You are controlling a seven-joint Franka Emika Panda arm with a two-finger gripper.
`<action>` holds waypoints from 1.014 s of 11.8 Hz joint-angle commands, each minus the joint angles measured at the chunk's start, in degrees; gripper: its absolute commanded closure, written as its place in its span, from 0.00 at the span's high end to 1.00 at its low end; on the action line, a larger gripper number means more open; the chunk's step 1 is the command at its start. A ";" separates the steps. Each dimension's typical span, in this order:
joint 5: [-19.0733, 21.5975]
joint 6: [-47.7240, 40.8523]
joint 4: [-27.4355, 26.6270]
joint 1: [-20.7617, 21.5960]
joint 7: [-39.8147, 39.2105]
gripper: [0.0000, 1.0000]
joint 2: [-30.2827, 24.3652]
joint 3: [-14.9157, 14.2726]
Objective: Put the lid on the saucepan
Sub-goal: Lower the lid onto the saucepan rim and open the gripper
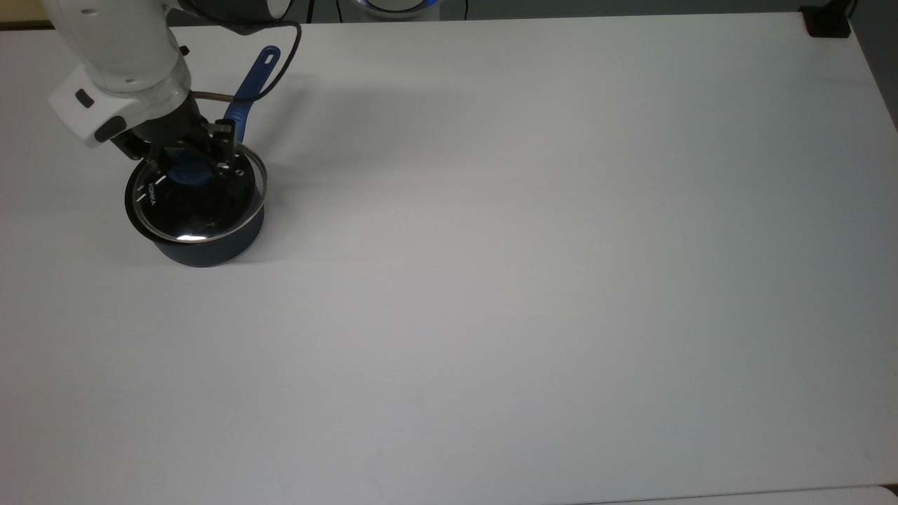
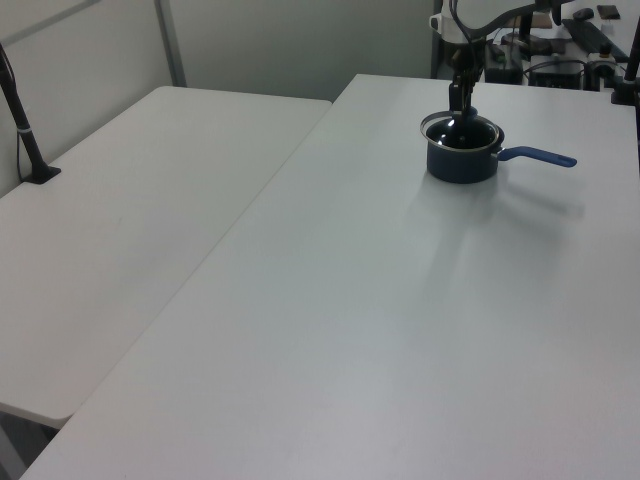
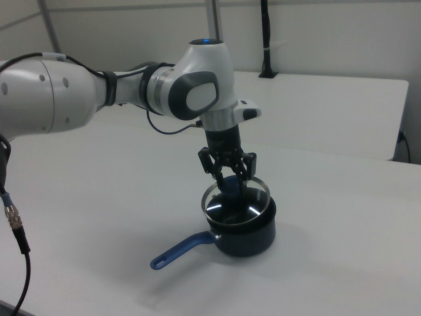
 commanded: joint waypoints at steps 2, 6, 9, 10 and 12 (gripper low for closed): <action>0.07 0.97 1.38 -0.82 -1.72 0.54 0.71 -0.61; -0.02 0.88 0.94 -0.82 -2.34 0.62 0.71 -0.61; -0.11 1.15 0.94 -1.70 -2.34 1.00 1.67 -0.61; -0.11 1.15 1.11 -1.79 -2.25 1.00 1.68 -0.69; -0.89 0.27 1.47 -1.27 -1.38 1.00 -0.50 -0.26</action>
